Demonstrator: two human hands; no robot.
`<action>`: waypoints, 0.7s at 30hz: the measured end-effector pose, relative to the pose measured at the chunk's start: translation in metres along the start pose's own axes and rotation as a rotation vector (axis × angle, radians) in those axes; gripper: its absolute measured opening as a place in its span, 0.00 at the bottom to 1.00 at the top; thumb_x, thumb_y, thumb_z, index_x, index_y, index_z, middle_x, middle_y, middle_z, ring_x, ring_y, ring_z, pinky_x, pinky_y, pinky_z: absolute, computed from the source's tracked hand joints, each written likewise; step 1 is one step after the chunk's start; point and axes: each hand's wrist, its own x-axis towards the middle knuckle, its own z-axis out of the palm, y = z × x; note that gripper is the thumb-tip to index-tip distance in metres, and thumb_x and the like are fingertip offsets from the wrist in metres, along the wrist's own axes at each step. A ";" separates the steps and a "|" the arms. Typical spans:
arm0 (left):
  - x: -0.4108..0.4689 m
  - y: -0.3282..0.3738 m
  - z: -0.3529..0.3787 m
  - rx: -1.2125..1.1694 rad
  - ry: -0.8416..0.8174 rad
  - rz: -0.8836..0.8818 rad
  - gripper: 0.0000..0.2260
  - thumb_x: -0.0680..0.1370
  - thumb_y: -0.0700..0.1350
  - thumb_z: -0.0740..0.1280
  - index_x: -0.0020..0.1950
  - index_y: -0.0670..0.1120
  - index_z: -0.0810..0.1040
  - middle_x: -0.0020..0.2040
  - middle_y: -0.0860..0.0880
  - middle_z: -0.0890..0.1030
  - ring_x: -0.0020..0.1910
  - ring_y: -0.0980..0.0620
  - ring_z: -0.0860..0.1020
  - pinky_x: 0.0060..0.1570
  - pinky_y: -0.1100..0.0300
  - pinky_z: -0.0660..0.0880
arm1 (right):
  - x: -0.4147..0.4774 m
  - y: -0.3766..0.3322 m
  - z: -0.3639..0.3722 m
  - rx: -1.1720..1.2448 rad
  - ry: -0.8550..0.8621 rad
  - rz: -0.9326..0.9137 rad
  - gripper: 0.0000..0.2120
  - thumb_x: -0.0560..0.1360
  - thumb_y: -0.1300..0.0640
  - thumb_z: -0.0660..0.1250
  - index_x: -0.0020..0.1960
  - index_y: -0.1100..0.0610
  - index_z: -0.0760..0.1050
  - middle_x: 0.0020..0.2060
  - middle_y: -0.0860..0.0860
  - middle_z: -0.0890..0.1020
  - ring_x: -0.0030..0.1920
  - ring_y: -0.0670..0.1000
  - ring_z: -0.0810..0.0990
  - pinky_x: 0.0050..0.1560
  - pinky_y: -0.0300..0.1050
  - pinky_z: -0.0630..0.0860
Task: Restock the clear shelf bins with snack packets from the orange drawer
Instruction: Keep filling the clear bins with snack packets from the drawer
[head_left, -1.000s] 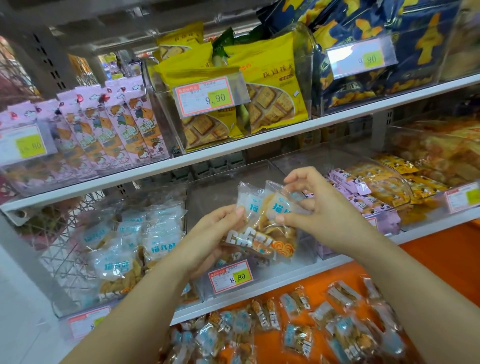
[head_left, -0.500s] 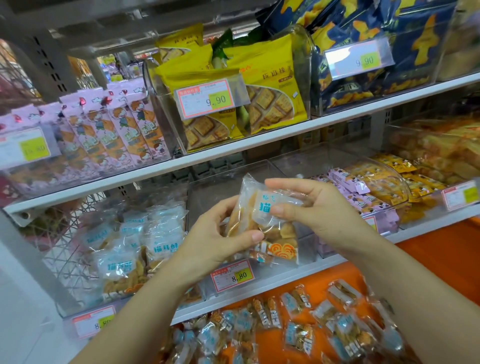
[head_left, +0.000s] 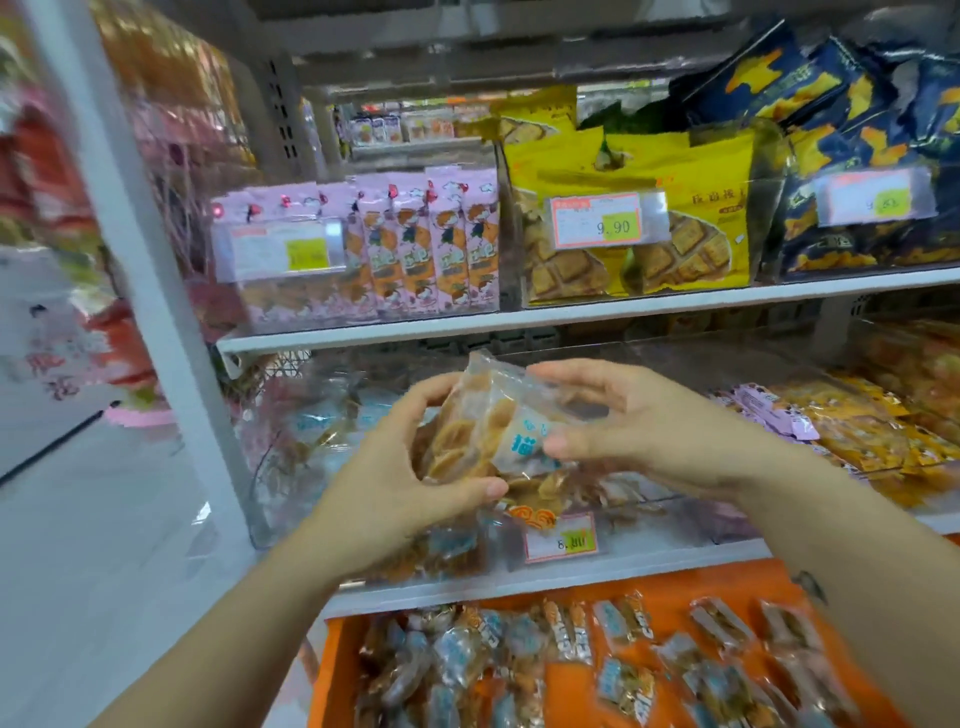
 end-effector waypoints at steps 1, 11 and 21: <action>-0.007 0.000 -0.010 -0.005 0.007 0.003 0.33 0.61 0.52 0.77 0.64 0.57 0.69 0.57 0.62 0.79 0.57 0.58 0.79 0.53 0.63 0.77 | 0.007 -0.006 0.010 0.018 -0.016 -0.005 0.27 0.58 0.53 0.75 0.57 0.47 0.75 0.57 0.49 0.78 0.48 0.47 0.82 0.45 0.44 0.80; -0.053 -0.026 -0.109 0.459 0.365 0.005 0.29 0.64 0.51 0.79 0.60 0.63 0.69 0.54 0.64 0.75 0.52 0.72 0.72 0.54 0.78 0.65 | 0.101 -0.026 0.107 -0.356 -0.081 -0.158 0.14 0.68 0.55 0.75 0.50 0.45 0.75 0.50 0.39 0.77 0.50 0.42 0.80 0.53 0.42 0.78; -0.034 -0.093 -0.132 1.253 0.580 0.116 0.34 0.60 0.47 0.81 0.65 0.46 0.76 0.58 0.45 0.78 0.55 0.43 0.77 0.56 0.49 0.65 | 0.182 0.027 0.140 -0.619 -0.043 -0.218 0.17 0.70 0.61 0.74 0.55 0.51 0.73 0.52 0.45 0.78 0.55 0.45 0.77 0.58 0.43 0.75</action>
